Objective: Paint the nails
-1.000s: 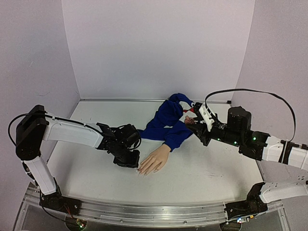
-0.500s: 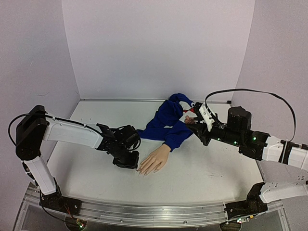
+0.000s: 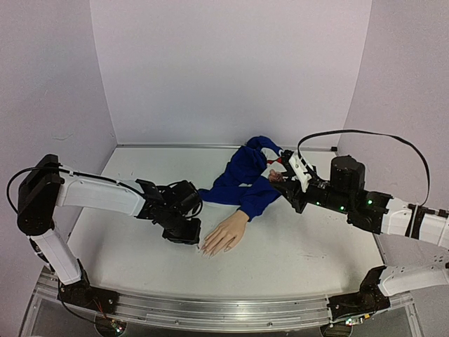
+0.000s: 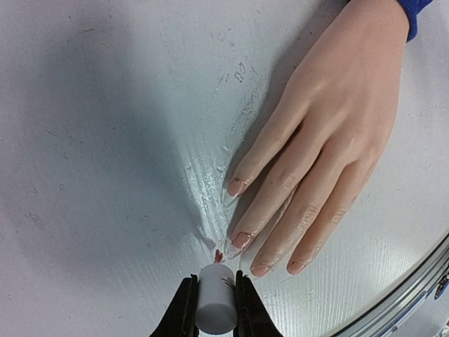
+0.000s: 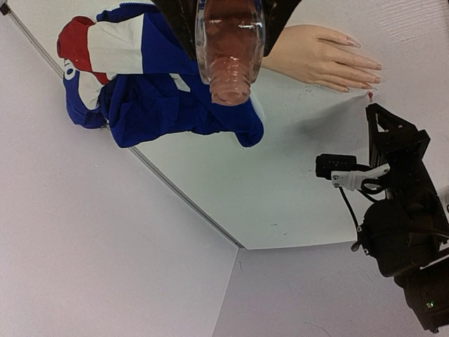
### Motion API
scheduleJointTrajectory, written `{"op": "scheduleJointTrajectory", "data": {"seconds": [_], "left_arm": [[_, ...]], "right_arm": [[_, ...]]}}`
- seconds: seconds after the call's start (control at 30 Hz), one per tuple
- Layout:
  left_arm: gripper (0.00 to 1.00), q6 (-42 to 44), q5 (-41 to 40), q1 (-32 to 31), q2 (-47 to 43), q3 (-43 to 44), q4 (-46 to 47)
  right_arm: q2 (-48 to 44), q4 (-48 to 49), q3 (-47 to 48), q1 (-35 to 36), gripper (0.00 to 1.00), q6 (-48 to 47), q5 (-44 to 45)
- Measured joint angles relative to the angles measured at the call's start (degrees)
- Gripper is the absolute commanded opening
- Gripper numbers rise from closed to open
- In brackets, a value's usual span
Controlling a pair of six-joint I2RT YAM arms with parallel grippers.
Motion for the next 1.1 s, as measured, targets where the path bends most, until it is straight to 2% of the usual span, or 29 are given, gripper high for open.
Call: {"op": "scheduleJointTrajectory", "data": {"seconds": [0.23, 0.47, 0.73, 0.93, 1.1], "left_arm": [[0.00, 0.48, -2.95, -0.04, -3.93, -0.50, 0.07], [0.00, 2.38, -7.10, -0.04, -12.39, -1.73, 0.02], [0.00, 14.45, -9.60, 0.11, -21.44, 0.44, 0.02], [0.00, 23.56, -7.76, 1.09, -22.40, 7.21, 2.16], [0.00, 26.32, -0.61, 3.74, -22.45, 8.68, 4.92]], "right_arm": [[0.39, 0.02, 0.00, 0.00, 0.00, 0.00, 0.02], [0.72, 0.02, 0.09, 0.00, 0.00, 1.09, -0.55], [5.01, 0.66, 2.67, 0.00, 0.00, 5.42, -6.84], [9.97, 3.39, 5.16, 0.00, 0.00, 10.60, -13.68], [15.06, 7.56, 7.26, 0.57, 0.00, 15.67, -19.54]]}}
